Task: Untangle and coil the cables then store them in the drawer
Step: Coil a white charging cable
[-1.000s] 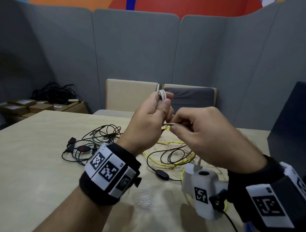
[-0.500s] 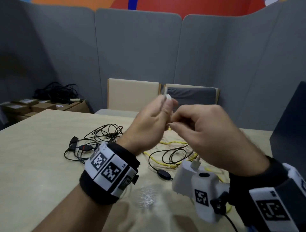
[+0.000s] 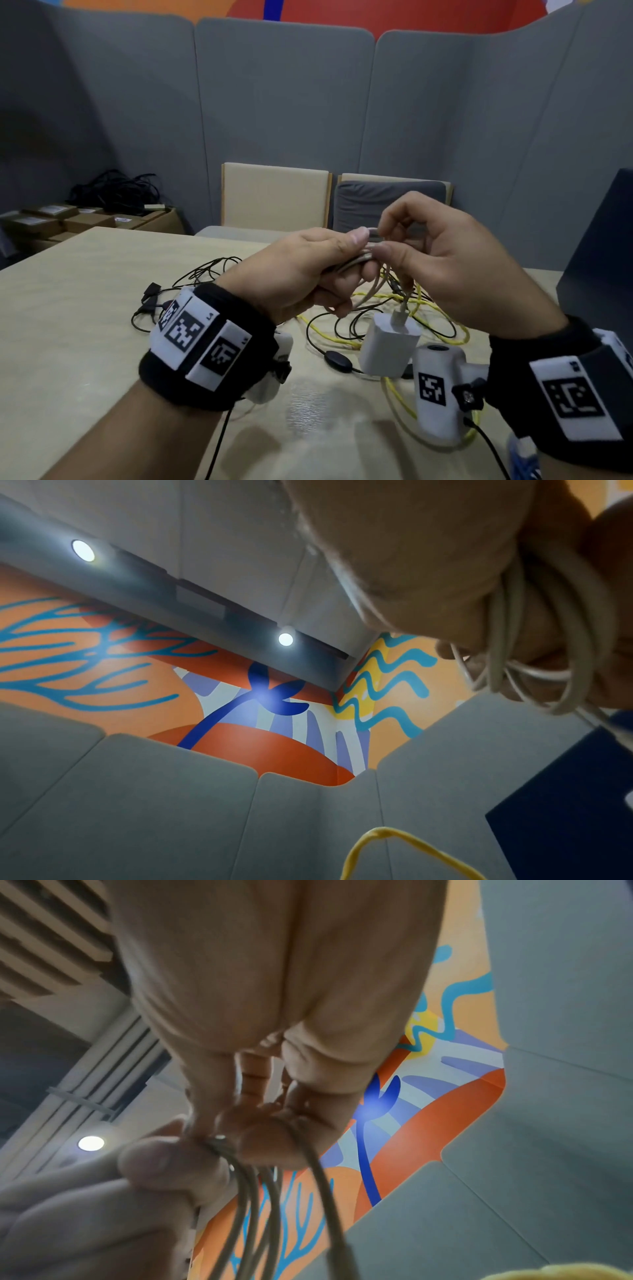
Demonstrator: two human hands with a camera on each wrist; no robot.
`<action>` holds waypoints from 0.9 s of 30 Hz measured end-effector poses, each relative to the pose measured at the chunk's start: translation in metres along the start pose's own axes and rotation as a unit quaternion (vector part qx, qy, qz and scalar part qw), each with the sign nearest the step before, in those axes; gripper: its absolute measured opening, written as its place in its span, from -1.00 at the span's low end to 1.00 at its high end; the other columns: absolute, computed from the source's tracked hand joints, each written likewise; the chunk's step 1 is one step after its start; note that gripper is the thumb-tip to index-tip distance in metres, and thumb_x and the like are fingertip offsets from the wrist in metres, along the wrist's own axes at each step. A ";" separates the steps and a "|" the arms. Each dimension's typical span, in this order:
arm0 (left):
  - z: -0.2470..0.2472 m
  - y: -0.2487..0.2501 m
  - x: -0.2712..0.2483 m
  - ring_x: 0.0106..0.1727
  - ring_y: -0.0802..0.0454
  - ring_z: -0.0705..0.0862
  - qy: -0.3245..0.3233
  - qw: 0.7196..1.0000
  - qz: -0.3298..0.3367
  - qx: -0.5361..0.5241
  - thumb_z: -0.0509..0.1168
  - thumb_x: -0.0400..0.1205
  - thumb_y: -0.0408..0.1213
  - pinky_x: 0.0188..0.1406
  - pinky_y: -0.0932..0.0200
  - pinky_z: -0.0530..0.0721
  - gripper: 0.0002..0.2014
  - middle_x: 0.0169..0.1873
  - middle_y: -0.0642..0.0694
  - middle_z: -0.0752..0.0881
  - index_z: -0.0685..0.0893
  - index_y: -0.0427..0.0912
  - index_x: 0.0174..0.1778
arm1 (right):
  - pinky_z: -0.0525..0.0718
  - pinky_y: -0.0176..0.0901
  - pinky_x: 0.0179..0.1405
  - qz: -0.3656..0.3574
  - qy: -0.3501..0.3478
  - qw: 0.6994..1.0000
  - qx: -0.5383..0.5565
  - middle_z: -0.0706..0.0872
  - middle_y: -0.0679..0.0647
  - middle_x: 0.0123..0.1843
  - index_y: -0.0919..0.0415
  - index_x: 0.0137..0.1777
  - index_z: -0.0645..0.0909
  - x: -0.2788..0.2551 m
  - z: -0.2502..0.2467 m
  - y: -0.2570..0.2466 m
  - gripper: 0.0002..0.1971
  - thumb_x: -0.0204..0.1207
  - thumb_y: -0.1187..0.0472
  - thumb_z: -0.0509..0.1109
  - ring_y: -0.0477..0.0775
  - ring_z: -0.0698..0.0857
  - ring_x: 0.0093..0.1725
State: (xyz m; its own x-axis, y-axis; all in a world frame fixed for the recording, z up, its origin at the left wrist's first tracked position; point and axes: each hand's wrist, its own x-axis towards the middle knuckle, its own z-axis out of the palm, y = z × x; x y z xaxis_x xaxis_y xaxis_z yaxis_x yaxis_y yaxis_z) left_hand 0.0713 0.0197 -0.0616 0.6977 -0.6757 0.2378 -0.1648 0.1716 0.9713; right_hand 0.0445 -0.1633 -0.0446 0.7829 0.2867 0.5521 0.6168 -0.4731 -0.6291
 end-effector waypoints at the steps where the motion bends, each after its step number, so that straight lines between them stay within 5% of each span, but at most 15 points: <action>1: -0.001 0.001 0.000 -0.61 0.11 0.22 -0.006 1.000 0.000 -0.014 0.10 0.63 -0.04 -0.51 0.23 0.49 -0.61 -0.65 0.04 0.28 0.61 -0.30 -0.27 | 0.65 -0.05 -0.42 0.005 -0.013 0.999 0.032 0.60 -0.06 -0.29 0.00 -0.11 0.57 0.000 -0.001 0.002 -0.86 0.52 0.20 0.49 0.05 0.62 -0.40; 5: -0.004 0.003 -0.001 -0.64 0.12 0.17 -0.029 0.998 0.000 -0.064 0.08 0.65 -0.07 -0.54 0.22 0.47 -0.61 -0.66 0.05 0.24 0.60 -0.29 -0.29 | 0.70 -0.05 -0.33 0.025 -0.039 0.992 0.115 0.58 -0.09 -0.14 0.01 0.08 0.59 -0.002 -0.004 0.005 -0.74 0.43 0.13 0.53 0.15 0.63 -0.30; 8: -0.006 0.006 -0.001 -0.65 0.14 0.18 -0.039 0.996 -0.005 -0.082 0.07 0.66 -0.08 -0.54 0.24 0.43 -0.62 -0.67 0.07 0.25 0.59 -0.27 -0.30 | 0.68 -0.14 -0.33 0.031 -0.057 0.995 0.069 0.65 -0.19 -0.08 -0.06 0.17 0.62 -0.002 -0.002 0.007 -0.67 0.45 0.17 0.57 0.11 0.62 -0.34; 12: -0.008 0.008 -0.003 -0.67 0.18 0.21 -0.032 0.996 -0.008 -0.078 0.15 0.62 -0.18 -0.57 0.27 0.46 -0.73 -0.67 0.08 0.24 0.58 -0.29 -0.27 | 0.70 0.21 -0.42 -0.004 -0.038 0.999 0.017 0.71 0.11 -0.30 0.03 -0.06 0.66 0.000 0.006 0.005 -0.92 0.56 0.25 0.47 0.14 0.64 -0.45; 18: -0.011 0.005 -0.001 -0.71 0.27 0.26 -0.021 0.991 -0.001 -0.130 0.26 0.57 -0.31 -0.56 0.32 0.51 -0.83 -0.69 0.14 0.29 0.68 -0.24 -0.31 | 0.76 0.21 -0.43 0.022 -0.002 0.996 0.092 0.66 0.16 -0.33 0.15 -0.18 0.65 0.001 0.008 0.002 -0.89 0.58 0.30 0.42 0.18 0.65 -0.48; 22: -0.015 -0.002 0.003 -0.68 0.28 0.36 -0.060 0.977 0.010 -0.204 0.52 0.42 -0.21 -0.48 0.31 0.59 -0.79 -0.67 0.14 0.37 0.72 -0.29 -0.20 | 0.72 0.00 -0.49 0.051 0.024 0.989 0.138 0.65 0.14 -0.39 0.23 -0.22 0.62 0.001 0.008 -0.001 -0.84 0.60 0.30 0.38 0.15 0.63 -0.51; 27: -0.015 -0.007 0.005 -0.68 0.30 0.42 -0.066 0.961 0.014 -0.267 0.53 0.40 -0.25 -0.50 0.33 0.60 -0.77 -0.66 0.12 0.43 0.73 -0.34 -0.17 | 0.76 0.18 -0.47 0.102 0.074 0.973 0.196 0.59 0.15 -0.43 0.26 -0.26 0.54 0.004 0.014 -0.001 -0.75 0.69 0.26 0.28 0.15 0.61 -0.54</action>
State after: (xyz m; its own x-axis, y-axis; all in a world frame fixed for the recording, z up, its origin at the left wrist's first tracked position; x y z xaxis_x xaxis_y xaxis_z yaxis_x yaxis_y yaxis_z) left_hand 0.0867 0.0258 -0.0674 0.5982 -0.7443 0.2969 0.2241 0.5110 0.8298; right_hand 0.0477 -0.1503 -0.0492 0.8896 0.0842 0.4489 0.4566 -0.1450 -0.8778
